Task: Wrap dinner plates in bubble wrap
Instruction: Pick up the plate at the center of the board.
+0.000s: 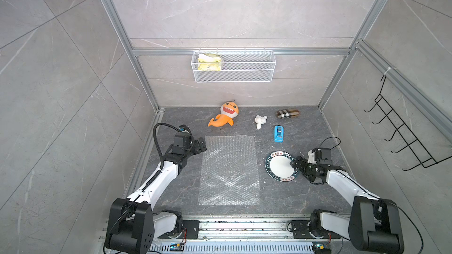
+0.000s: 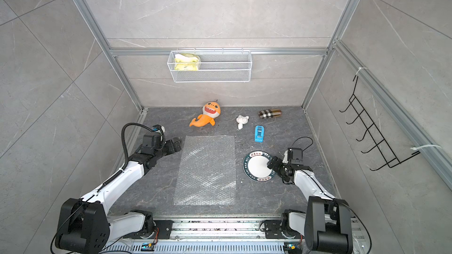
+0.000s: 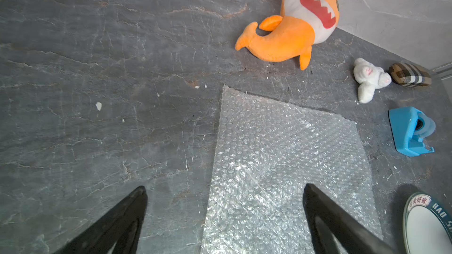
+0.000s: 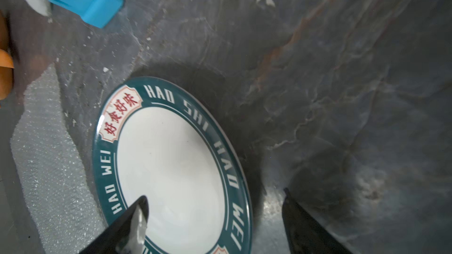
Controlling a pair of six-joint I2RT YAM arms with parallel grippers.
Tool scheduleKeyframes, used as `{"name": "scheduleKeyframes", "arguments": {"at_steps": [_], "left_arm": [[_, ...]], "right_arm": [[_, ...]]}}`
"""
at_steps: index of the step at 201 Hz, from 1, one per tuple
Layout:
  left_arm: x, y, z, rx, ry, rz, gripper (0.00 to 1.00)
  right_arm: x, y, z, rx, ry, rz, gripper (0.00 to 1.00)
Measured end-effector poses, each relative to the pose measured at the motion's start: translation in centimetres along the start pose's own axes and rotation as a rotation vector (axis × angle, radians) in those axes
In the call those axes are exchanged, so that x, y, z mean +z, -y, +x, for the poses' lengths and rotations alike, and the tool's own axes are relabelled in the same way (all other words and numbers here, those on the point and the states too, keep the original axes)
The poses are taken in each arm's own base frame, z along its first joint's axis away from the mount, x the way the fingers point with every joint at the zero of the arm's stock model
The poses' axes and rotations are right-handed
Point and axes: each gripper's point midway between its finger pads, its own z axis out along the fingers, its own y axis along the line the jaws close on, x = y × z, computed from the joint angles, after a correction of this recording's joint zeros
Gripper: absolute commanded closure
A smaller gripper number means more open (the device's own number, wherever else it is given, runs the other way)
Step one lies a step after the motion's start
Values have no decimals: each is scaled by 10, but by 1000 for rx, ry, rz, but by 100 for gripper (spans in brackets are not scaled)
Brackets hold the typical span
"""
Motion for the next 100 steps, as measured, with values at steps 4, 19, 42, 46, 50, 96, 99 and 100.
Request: {"name": "scheduleKeyframes", "arguments": {"at_steps": [4, 19, 42, 46, 50, 96, 99, 100], "left_arm": [[0, 1, 2, 2, -6, -1, 0], [1, 3, 8, 7, -28, -1, 1], [4, 5, 17, 15, -61, -4, 1], [4, 5, 18, 16, -66, -5, 0], [5, 5, 20, 17, -73, -7, 1], [6, 5, 26, 11, -102, -14, 1], [6, 5, 26, 11, -102, -15, 1], [6, 6, 26, 11, -102, -14, 1]], "right_arm": [[0, -1, -2, 0, 4, -8, 23], [3, -5, -5, 3, 4, -34, 27], [9, -10, -6, 10, -5, -65, 37], [10, -11, -6, 7, -8, -71, 38], [10, -12, -6, 10, -12, -74, 40], [18, -19, -8, 13, -37, -118, 62], [18, -19, -8, 8, -37, -119, 67], [18, -19, -8, 12, -37, -117, 68]]}}
